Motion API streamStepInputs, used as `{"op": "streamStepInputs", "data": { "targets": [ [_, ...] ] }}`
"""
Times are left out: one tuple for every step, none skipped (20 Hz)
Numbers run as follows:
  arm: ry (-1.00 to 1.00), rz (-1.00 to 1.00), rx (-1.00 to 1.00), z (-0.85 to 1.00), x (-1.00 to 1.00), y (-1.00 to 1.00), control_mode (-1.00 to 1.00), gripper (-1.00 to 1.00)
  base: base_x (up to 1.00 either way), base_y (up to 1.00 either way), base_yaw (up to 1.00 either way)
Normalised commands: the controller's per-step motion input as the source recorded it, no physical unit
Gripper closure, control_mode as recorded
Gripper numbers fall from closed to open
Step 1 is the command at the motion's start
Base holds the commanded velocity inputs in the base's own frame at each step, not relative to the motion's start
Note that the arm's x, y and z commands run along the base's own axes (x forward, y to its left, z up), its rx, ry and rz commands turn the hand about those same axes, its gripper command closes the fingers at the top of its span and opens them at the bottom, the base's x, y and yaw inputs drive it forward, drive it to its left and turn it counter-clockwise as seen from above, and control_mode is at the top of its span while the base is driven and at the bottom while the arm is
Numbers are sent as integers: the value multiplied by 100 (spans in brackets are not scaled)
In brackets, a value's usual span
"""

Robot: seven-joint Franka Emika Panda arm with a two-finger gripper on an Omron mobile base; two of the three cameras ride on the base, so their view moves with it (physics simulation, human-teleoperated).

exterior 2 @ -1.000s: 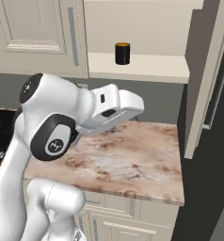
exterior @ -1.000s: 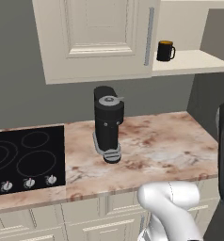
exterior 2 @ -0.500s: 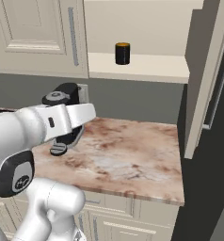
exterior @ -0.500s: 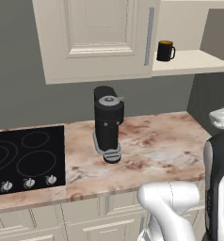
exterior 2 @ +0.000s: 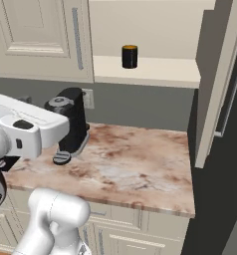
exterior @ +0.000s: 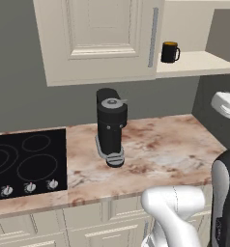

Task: Open the cabinet directly in front. Then move the beer and the mug to the dining counter with the jar on it.

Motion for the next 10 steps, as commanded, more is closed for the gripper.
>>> {"op": "streamStepInputs", "data": {
  "targets": [
    [-35,7,49,0,0,39,-100,-100,0,0,0],
    [-31,8,44,0,0,40,-100,-100,0,0,0],
    [0,0,0,0,0,19,-100,-100,0,0,0],
    [0,0,0,0,0,0,-100,-100,0,0,0],
    [0,0,0,0,0,5,-100,-100,0,0,0],
    [-4,7,-2,0,0,30,-100,-100,0,0,0],
    [-1,10,-1,13,0,44,-100,-100,0,0,0],
    [0,13,-4,16,0,61,-100,-100,0,0,0],
    [0,17,-5,18,4,76,-100,-100,0,0,0],
    [0,19,-5,15,20,82,-100,-100,0,0,0]
  ]
}}
